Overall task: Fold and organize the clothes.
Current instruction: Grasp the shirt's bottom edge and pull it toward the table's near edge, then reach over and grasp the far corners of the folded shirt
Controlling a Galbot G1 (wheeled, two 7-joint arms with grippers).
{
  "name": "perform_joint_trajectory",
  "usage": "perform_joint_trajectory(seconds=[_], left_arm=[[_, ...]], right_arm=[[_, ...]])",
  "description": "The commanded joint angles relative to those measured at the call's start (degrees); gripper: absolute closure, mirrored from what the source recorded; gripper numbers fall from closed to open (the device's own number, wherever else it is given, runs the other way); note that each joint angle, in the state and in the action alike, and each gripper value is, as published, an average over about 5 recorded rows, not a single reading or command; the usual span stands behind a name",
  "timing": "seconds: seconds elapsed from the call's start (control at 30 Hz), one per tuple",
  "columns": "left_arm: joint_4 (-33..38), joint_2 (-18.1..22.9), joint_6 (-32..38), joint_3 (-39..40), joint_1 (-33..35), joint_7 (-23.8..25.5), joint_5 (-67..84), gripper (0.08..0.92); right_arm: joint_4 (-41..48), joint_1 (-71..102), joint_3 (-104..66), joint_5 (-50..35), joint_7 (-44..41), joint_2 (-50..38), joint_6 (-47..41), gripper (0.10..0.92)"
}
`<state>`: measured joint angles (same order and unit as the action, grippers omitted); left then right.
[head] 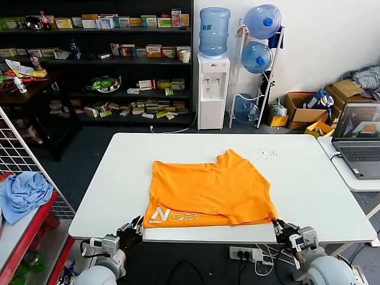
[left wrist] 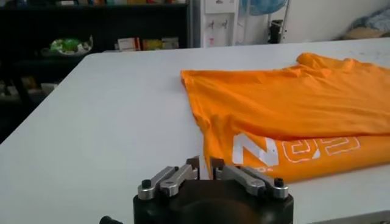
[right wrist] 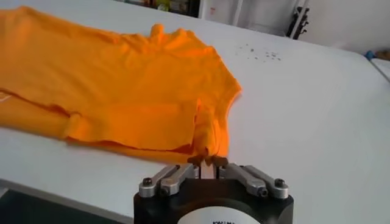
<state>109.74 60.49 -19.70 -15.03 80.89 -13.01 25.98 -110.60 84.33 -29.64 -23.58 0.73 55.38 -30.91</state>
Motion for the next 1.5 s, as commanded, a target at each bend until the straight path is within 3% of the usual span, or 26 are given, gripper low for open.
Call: perform_joint_trajectory(seconds=[0.03,0.23,0.47,0.6,0.83,1.1,1.5], left_arm=[[3.4,-0.9,0.4,0.0,2.2,-0.3,-1.1,0.652],[-0.1,-0.9,3.2,0.8,-6.4,0.1,-0.8,0.479],[-12.8,0.6,3.9,5.3,-23.1,0.8,2.2,0.272],[-20.6,0.9,3.7,8.9,-31.8,0.9,4.8,0.192],[-32.7,3.5,2.3,14.7,-42.6,1.1,9.0,0.177],[-43.5,8.5,0.8,17.6,-48.8,1.0,9.7,0.177],[-50.8,13.3,0.1,17.4,-51.5,1.9,8.5,0.177]], right_arm=[[-4.9,2.4,-0.9,-1.9,0.2,-2.3,1.7,0.6],[-2.1,-5.0,0.3,-7.8,2.9,-6.4,8.7,0.427],[13.4,-25.3,7.8,-13.0,2.0,-6.1,11.3,0.24],[23.4,-35.6,13.2,-13.3,1.0,-3.6,12.3,0.206],[40.1,-49.3,18.9,-10.7,-2.7,2.9,11.0,0.203],[54.7,-55.5,20.5,-5.2,-8.1,8.6,8.5,0.203],[60.4,-56.7,20.8,-3.1,-11.9,13.1,9.8,0.203]])
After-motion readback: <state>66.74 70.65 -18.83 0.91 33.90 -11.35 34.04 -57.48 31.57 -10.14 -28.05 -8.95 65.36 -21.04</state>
